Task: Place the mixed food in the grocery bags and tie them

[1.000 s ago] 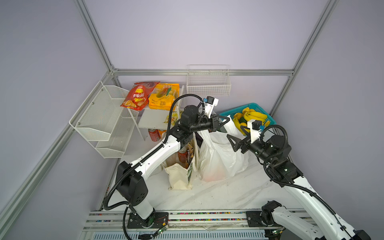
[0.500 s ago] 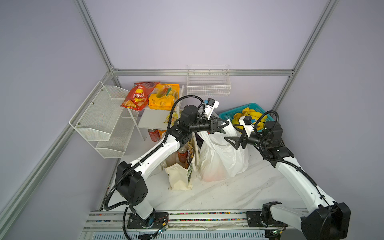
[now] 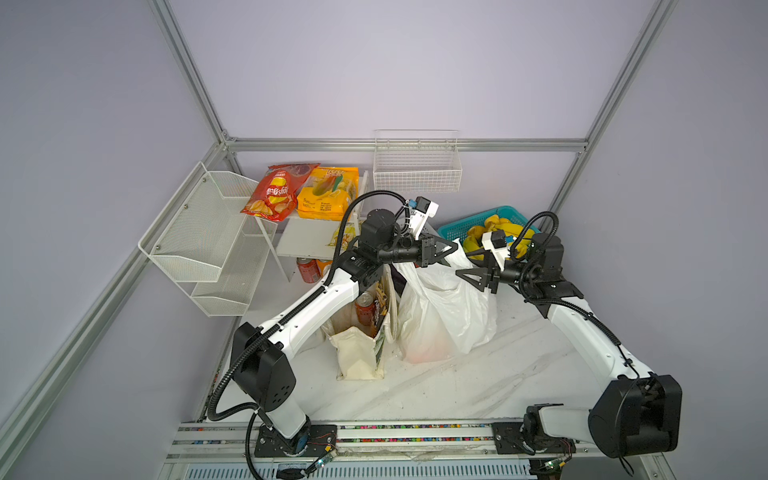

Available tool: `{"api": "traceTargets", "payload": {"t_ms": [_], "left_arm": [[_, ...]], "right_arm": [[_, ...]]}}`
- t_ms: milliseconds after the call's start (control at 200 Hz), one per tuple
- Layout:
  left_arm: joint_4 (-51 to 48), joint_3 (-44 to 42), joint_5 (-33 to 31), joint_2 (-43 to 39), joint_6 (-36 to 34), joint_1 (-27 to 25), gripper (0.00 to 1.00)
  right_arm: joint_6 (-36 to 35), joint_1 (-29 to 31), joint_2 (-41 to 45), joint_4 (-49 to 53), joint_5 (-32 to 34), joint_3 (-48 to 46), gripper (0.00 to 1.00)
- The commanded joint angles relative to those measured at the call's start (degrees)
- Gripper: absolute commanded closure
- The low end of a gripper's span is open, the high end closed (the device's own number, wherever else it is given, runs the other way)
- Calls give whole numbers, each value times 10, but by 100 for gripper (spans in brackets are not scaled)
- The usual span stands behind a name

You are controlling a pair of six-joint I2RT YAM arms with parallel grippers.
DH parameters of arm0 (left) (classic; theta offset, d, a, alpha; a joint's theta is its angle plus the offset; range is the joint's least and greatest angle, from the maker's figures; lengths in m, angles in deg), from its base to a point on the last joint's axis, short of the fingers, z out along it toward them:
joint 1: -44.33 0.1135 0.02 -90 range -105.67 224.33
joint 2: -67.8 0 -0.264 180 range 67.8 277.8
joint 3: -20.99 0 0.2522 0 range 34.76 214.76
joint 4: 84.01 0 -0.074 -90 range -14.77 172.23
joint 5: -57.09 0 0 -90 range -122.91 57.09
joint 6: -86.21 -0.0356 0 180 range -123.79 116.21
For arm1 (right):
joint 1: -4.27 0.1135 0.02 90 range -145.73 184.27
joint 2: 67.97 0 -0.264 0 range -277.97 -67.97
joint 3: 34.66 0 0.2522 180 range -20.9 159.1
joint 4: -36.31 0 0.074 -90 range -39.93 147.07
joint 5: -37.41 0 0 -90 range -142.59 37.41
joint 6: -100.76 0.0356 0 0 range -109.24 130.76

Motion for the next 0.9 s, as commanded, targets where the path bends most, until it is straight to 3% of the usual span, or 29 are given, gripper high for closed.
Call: {"api": "traceTargets", "payload": {"t_ms": [0,180,440,705,895], "left_arm": [[10,66,6,8,-5,5,96],[2,85,1,7,-13,4,71],[-17,94,-28,-36,-118,-14,31],[-68,64,-42,-98,-204,-20,17],[-94,30,-32,-156,-227,-19,12]], "right_arm": [[-8,-2,-10,-14,-38,10,63],[62,-3,6,-65,36,-15,87],[169,-4,24,-89,136,-29,95],[202,-4,35,-85,183,-42,96],[209,-4,32,-90,189,-45,97]]}}
